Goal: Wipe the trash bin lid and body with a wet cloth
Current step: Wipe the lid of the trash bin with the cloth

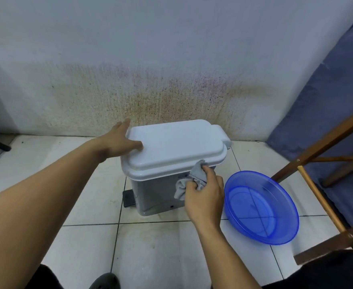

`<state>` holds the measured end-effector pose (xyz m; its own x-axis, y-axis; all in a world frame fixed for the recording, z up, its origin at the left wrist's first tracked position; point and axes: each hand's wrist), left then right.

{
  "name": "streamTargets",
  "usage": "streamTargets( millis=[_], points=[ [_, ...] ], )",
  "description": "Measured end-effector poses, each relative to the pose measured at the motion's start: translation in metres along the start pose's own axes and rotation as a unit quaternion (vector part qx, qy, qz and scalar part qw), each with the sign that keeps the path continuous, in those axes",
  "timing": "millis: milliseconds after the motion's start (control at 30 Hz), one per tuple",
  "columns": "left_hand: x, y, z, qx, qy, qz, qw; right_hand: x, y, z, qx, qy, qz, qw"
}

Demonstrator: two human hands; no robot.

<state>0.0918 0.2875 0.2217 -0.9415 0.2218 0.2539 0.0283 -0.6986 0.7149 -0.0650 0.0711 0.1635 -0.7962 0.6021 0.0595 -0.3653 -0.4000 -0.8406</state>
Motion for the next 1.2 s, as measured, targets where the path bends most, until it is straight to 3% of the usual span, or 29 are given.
streamTargets(
  millis=[100, 333, 467, 567, 667, 967, 1200],
  points=[
    [-0.007, 0.003, -0.006, -0.017, 0.001, -0.019, 1.000, -0.004, -0.004, -0.003, 0.036, -0.031, 0.022, 0.999],
    [-0.002, 0.006, -0.010, -0.165, 0.095, -0.055, 0.980, -0.038, -0.021, -0.010, 0.110, -0.079, 0.047, 0.990],
    [0.012, 0.005, -0.006, -0.220, 0.129, -0.025, 0.967, -0.079, -0.033, 0.004, 0.215, -0.129, 0.060, 0.966],
    [0.021, 0.001, -0.007, -0.062, 0.073, 0.025, 0.995, -0.097, -0.037, 0.011, 0.256, -0.165, 0.086, 0.949],
    [0.023, -0.001, -0.009, 0.061, 0.024, 0.090, 0.994, -0.102, -0.035, 0.014, 0.278, -0.193, 0.116, 0.934],
    [0.024, -0.013, -0.004, 0.159, -0.085, 0.156, 0.971, -0.107, -0.024, 0.020, 0.291, -0.195, 0.131, 0.928],
    [0.025, -0.002, -0.013, 0.184, -0.067, 0.113, 0.974, -0.101, -0.021, 0.022, 0.278, -0.190, 0.129, 0.933]
  ],
)
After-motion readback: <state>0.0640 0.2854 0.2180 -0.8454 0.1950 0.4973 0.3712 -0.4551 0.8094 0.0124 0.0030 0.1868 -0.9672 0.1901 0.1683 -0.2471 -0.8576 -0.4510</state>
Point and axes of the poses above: each hand's wrist, its own x-axis away from the middle knuckle, its own z-axis out of the back of the hand, y = z × x, and after that the axes turned 7 degrees about -z, right-handed
